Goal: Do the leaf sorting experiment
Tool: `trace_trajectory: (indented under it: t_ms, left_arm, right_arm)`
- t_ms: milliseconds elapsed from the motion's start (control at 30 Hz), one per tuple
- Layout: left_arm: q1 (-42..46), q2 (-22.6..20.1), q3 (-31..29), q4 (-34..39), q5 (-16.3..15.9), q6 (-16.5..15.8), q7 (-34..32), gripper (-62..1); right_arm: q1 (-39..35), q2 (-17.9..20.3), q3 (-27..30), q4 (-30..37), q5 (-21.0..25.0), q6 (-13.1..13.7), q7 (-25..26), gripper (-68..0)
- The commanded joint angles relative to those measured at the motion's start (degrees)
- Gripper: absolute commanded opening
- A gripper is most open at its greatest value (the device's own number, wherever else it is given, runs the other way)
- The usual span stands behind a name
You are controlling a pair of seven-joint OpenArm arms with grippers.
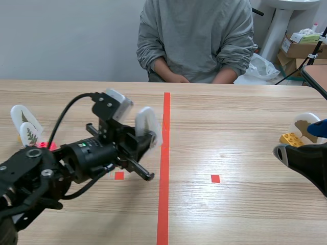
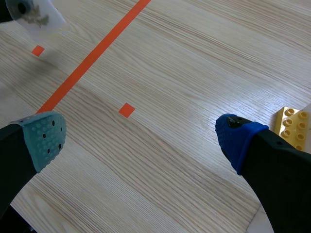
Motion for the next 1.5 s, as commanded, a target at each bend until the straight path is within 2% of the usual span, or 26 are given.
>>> trace_trajectory:
  t_ms: [0, 167, 400, 633, 900, 1467]
  left_arm:
    - [0.09, -0.61, -2.71, 0.39, -1.79, 0.52, -0.66, -55.4]
    - [1.55, -3.74, -11.30, 0.39, -4.17, 3.26, -0.52, -55.4]
    - [1.81, -7.76, -18.69, -3.08, -4.28, 6.75, 0.50, -55.4]
    - [1.46, -8.68, -21.53, -9.77, -6.21, 7.78, -0.13, -55.4]
    - [3.76, -8.63, -22.05, -10.05, -7.52, 7.74, 0.31, -55.4]
    - [5.33, -5.42, -22.10, -10.36, -7.21, 8.02, -0.13, -55.3]
  right_arm:
    - [0.20, 0.44, 0.76, 0.70, 0.59, 0.46, 0.85, -3.7]
    - [0.20, 0.44, 0.76, 0.70, 0.61, 0.46, 0.85, -3.7]
    - [0.20, 0.44, 0.76, 0.70, 0.61, 0.46, 0.87, -3.7]
    - [0.22, 0.42, 0.76, 0.70, 0.61, 0.46, 0.92, -3.7]
    - [0.22, 0.22, 0.76, 0.70, 0.61, 0.46, 0.94, -3.7]
    - [0.20, 0.11, 0.76, 0.70, 0.61, 0.46, 1.09, -3.7]
